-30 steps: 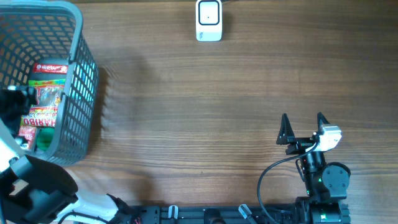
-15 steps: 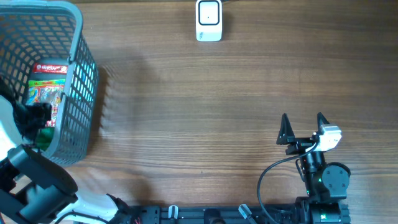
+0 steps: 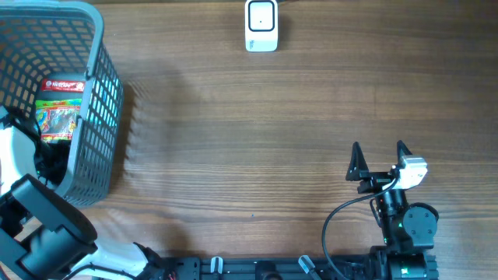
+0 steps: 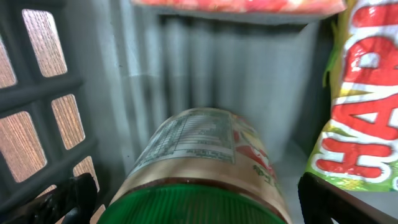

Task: Scan the item barcode
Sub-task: 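Reach the left gripper into the basket and grasp the green-capped jar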

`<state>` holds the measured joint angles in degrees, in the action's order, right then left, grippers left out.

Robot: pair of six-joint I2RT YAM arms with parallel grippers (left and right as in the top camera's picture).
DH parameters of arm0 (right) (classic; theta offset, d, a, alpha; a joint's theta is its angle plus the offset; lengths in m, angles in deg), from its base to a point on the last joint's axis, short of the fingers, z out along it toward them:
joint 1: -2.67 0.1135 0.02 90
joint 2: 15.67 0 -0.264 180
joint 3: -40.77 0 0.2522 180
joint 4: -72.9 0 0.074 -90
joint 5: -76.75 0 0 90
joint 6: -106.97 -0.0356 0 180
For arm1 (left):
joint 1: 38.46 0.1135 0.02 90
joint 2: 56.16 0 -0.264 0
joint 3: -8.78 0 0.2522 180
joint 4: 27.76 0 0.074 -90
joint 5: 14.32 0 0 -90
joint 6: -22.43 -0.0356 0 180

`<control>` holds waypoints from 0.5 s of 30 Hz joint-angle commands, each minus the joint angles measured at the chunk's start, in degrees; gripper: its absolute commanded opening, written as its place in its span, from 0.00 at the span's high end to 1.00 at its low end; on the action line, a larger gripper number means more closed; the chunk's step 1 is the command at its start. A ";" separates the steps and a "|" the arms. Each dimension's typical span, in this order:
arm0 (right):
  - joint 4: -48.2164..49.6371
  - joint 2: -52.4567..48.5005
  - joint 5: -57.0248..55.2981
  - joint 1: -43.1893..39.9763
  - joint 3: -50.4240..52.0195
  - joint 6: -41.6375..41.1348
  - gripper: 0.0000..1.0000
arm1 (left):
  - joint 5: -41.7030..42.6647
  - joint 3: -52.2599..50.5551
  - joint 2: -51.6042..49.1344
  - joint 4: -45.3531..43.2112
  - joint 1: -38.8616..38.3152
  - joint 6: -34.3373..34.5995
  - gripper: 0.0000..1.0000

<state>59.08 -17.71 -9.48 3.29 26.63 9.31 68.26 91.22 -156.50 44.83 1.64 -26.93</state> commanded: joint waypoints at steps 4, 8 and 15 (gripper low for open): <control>0.13 -0.02 -0.94 0.17 0.09 0.07 0.00 | 0.52 -1.31 0.02 -1.46 0.24 0.33 0.11; 0.13 -0.02 -0.94 0.17 0.09 0.09 0.00 | 1.84 -1.31 0.02 -1.88 0.24 0.31 0.24; 0.13 -0.02 -0.94 0.17 0.09 0.07 0.00 | 3.34 0.52 0.07 0.20 0.26 0.26 0.41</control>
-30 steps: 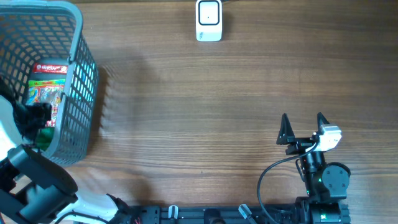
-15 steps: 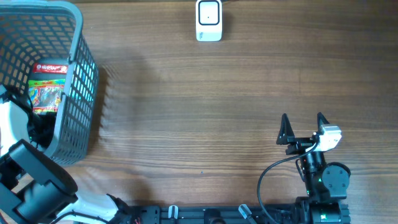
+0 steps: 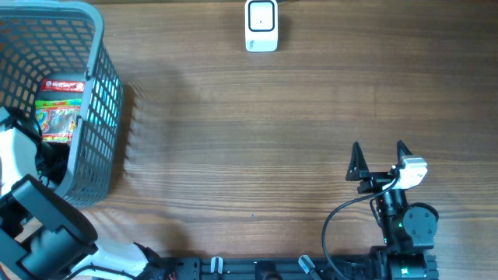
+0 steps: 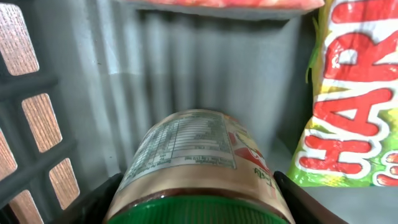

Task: Scan the item barcode
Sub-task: 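Reach the left gripper into the basket and grasp the green-capped jar, then carry the jar to the scanner and set it on the table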

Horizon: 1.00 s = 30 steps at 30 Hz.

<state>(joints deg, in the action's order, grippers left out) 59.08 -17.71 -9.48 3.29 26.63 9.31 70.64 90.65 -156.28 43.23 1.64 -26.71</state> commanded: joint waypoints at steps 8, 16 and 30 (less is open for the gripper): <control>0.13 -0.02 -0.94 0.17 0.09 0.07 0.00 | 2.56 24.35 2.43 18.56 0.26 -0.13 0.43; 0.15 -0.02 -0.94 0.17 0.09 0.09 0.00 | 21.92 48.02 11.63 28.00 -4.15 -4.22 0.42; 0.13 -0.02 -0.94 0.17 0.09 0.07 0.00 | 16.79 48.37 5.92 16.65 -59.47 -1.18 0.40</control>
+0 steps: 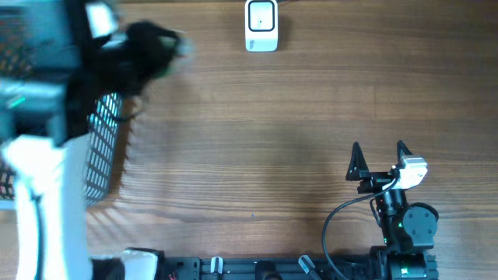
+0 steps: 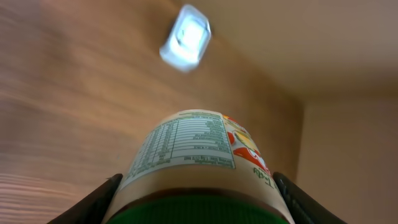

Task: Scan the item barcode
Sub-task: 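Carry the jar to the scanner and set it on the table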

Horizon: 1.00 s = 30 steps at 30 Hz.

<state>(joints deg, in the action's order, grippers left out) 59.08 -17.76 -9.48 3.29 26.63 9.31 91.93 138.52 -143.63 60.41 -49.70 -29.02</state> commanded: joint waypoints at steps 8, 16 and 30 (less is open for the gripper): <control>0.13 0.02 -0.94 0.17 0.09 0.07 0.00 | -5.88 0.50 -32.37 -2.03 -22.01 -6.43 0.40; 0.13 0.02 -0.94 0.17 0.09 0.09 0.00 | -12.35 0.48 -44.72 -6.32 -30.16 -12.87 0.38; 0.13 0.02 -0.94 0.17 0.09 0.09 0.00 | -26.86 4.92 -43.71 -6.05 -35.15 -13.09 0.00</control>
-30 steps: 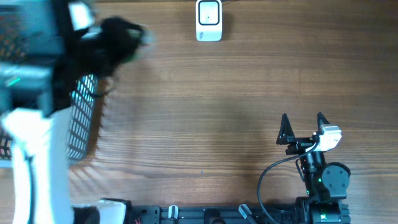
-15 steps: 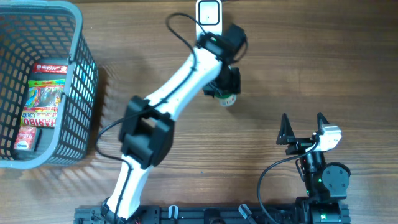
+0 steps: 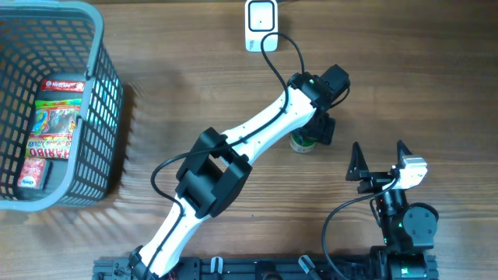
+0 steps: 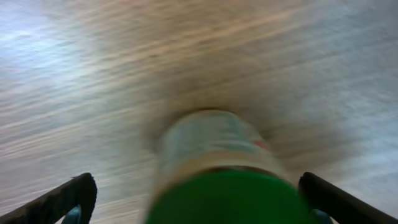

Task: Scan the item barcode
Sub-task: 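Carry the jar to the scanner and set it on the table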

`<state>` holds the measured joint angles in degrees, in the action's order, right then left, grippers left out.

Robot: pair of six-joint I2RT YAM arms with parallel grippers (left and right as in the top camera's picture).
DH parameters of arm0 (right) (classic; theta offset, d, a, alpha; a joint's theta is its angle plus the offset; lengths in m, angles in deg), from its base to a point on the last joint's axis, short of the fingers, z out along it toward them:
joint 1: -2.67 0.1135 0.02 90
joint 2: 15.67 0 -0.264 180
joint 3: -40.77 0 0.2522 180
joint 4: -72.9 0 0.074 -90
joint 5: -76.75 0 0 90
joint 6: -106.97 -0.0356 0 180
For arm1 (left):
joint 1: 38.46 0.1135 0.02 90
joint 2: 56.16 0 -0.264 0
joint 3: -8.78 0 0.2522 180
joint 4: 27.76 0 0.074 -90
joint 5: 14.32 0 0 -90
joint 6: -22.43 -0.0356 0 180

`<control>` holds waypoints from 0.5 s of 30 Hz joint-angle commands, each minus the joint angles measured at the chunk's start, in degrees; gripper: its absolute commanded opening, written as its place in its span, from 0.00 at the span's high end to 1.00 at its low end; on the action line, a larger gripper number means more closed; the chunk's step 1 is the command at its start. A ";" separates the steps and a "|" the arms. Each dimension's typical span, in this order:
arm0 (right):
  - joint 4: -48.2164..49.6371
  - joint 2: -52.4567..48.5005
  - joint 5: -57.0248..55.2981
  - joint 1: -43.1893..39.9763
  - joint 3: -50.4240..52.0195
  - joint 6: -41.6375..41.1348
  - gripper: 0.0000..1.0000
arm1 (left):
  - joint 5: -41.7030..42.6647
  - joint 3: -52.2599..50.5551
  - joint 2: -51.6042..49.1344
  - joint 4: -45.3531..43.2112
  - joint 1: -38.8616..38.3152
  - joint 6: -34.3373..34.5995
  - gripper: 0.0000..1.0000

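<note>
A jar with a green lid [image 3: 303,143] stands upright on the wooden table, below and right of the white barcode scanner [image 3: 261,24]. My left gripper [image 3: 314,134] hovers over it, open. In the left wrist view the jar [image 4: 214,149] fills the middle, blurred, and the two dark fingers [image 4: 68,198] stand well apart from its sides. The jar's label and barcode cannot be read. My right gripper [image 3: 379,159] rests open near the front right, with nothing in it.
A grey plastic basket [image 3: 99,93] sits at the far left with a colourful Haribo bag [image 3: 51,124] inside. The scanner's cable [image 3: 289,43] runs past my left arm, which stretches diagonally across the table's middle.
My left gripper was shut on the jar, held in the air near the basket with the scanner ahead. Now the jar stands on the table right of centre and the jaws have opened.
My left gripper was open around the jar lying in the basket beside the Haribo bag. Then it was shut on the jar. Later it held the jar up out of the basket. Now the jar stands released on the table below the scanner. The right arm stayed still.
</note>
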<state>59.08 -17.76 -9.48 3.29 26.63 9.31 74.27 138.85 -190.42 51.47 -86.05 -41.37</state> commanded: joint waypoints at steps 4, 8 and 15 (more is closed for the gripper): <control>0.13 0.02 -0.94 0.17 0.09 0.07 0.00 | -12.22 20.59 10.40 10.78 3.85 -6.54 0.00; 0.13 0.02 -0.94 0.17 0.09 0.07 0.00 | -12.20 36.59 18.80 16.68 9.64 -6.49 0.00; 0.13 0.02 -0.94 0.17 0.09 0.09 0.00 | -11.52 40.22 31.19 31.10 40.46 2.73 0.00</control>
<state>59.10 -17.76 -9.48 3.29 26.63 9.31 62.97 180.38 -158.25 78.91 -58.31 -45.16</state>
